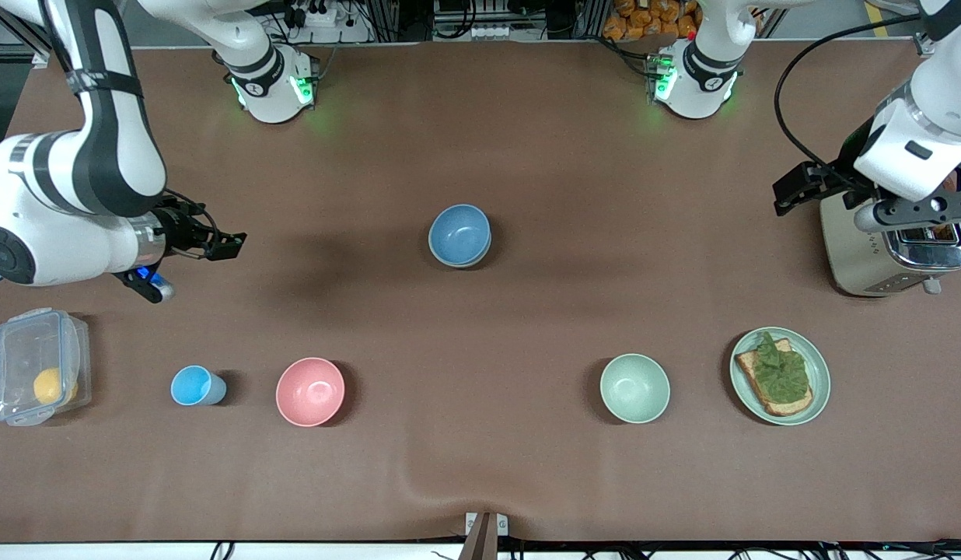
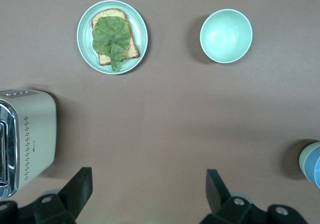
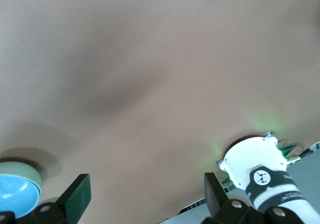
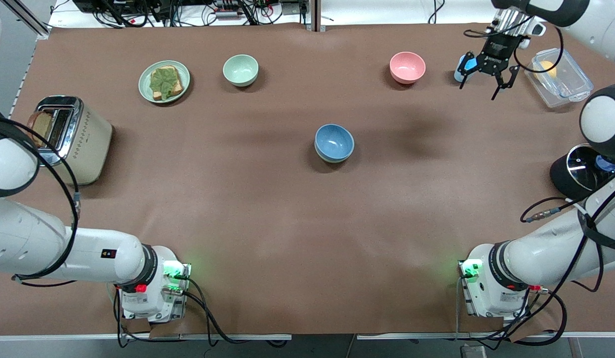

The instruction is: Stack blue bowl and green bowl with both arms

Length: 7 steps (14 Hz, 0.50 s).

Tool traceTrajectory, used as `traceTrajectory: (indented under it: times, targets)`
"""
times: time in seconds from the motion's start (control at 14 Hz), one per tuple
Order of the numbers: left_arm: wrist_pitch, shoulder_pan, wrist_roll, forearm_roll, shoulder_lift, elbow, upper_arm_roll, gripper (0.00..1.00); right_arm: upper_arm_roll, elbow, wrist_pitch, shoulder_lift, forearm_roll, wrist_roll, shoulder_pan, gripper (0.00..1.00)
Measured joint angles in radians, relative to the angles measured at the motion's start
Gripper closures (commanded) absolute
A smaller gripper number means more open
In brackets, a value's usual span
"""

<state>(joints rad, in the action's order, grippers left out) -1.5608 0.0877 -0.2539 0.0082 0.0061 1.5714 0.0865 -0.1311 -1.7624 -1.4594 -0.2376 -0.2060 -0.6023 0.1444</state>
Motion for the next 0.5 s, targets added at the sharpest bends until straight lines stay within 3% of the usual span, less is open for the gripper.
traceTrajectory:
  times: [0.14, 0.21, 0.5]
  targets:
    - [0.001, -0.004, 0.028, 0.000, -0.005, 0.003, -0.002, 0.00, 0.123, 0.061, 0.019, 0.021, 0.050, 0.000, -0.107, 0.00]
    - [0.001, -0.010, 0.055, 0.000, -0.004, 0.005, -0.003, 0.00, 0.145, 0.087, 0.024, 0.037, 0.068, 0.000, -0.125, 0.00]
    - [0.001, -0.016, 0.096, 0.000, -0.003, 0.009, -0.012, 0.00, 0.157, 0.172, 0.054, 0.101, 0.113, 0.135, -0.130, 0.00]
